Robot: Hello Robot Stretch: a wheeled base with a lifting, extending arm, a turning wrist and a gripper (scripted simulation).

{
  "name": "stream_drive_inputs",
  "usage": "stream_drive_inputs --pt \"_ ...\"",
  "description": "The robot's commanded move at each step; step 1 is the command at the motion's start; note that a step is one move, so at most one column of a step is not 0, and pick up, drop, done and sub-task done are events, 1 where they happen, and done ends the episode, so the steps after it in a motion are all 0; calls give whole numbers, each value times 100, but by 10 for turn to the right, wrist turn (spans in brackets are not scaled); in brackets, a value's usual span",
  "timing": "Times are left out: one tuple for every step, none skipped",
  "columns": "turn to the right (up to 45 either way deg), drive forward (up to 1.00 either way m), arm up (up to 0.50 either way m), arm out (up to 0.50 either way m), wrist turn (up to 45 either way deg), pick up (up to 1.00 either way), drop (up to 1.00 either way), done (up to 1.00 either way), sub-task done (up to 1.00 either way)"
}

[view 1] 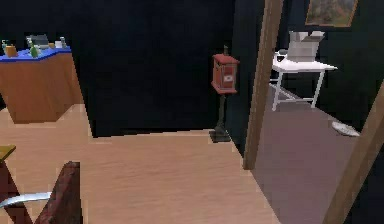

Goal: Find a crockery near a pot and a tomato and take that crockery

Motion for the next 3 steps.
stream_drive_inputs --pt "-60 0 0 0 0 0 0 0 0" --pt "0 70 0 0 0 0 0 0 0" --pt "-30 0 0 0 0 0 0 0 0"
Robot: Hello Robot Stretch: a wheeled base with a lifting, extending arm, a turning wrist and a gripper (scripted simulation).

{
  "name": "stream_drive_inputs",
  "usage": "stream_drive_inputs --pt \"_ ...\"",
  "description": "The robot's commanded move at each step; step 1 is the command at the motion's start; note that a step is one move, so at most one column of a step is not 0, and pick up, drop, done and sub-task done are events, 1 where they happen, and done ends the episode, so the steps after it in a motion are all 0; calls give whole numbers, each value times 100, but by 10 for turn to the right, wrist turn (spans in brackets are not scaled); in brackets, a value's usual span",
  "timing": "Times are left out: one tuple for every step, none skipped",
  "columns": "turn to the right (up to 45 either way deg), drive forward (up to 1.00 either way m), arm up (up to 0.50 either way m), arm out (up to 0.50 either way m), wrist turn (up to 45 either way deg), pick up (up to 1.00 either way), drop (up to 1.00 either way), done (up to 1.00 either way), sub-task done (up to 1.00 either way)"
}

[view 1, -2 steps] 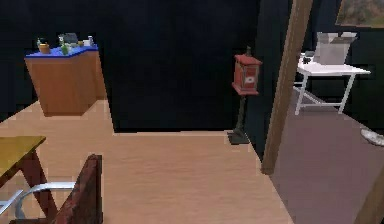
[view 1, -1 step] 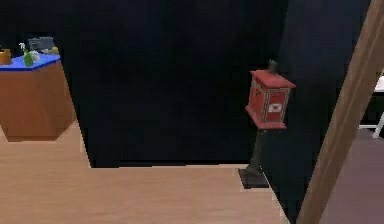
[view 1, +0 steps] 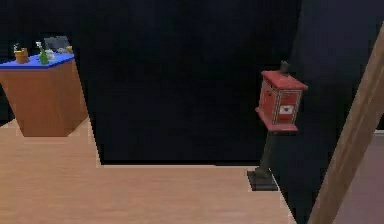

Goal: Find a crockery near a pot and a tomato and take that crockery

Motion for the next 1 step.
stream_drive_inputs --pt "450 0 0 0 0 0 0 0 0"
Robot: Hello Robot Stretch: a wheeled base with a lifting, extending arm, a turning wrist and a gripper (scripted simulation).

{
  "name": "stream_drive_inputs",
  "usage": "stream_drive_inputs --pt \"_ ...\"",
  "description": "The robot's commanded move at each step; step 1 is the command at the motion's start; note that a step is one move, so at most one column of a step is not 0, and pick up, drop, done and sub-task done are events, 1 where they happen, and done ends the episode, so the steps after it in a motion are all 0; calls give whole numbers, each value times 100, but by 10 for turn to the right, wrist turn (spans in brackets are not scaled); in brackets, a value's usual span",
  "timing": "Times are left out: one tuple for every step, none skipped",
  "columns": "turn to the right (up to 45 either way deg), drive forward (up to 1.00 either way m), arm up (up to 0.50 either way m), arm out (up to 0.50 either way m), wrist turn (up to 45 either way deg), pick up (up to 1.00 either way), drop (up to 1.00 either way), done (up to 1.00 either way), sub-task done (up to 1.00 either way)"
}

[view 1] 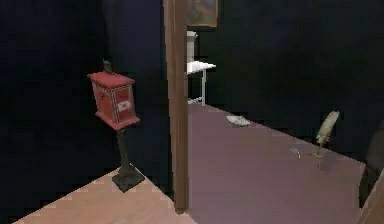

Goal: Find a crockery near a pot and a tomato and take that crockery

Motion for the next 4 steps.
stream_drive_inputs --pt "450 0 0 0 0 0 0 0 0" --pt "180 0 0 0 0 0 0 0 0" --pt "0 5 0 0 0 0 0 0 0" --pt "-450 0 0 0 0 0 0 0 0"
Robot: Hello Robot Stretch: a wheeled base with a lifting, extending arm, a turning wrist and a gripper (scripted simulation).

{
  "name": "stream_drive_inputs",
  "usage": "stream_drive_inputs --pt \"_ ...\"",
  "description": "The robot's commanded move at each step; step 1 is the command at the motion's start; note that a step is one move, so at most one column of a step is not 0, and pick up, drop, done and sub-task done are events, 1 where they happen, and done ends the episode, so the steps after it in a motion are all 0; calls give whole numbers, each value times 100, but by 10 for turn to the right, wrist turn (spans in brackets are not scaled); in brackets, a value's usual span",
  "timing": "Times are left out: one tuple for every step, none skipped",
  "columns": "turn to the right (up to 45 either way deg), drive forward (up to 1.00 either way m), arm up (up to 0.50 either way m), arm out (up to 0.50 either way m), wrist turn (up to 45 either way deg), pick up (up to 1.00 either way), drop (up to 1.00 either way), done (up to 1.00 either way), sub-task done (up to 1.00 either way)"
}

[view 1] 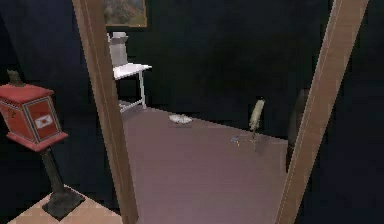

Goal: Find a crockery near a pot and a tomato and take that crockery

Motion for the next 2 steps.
stream_drive_inputs --pt "-150 0 0 0 0 0 0 0 0" --pt "0 5 0 0 0 0 0 0 0"
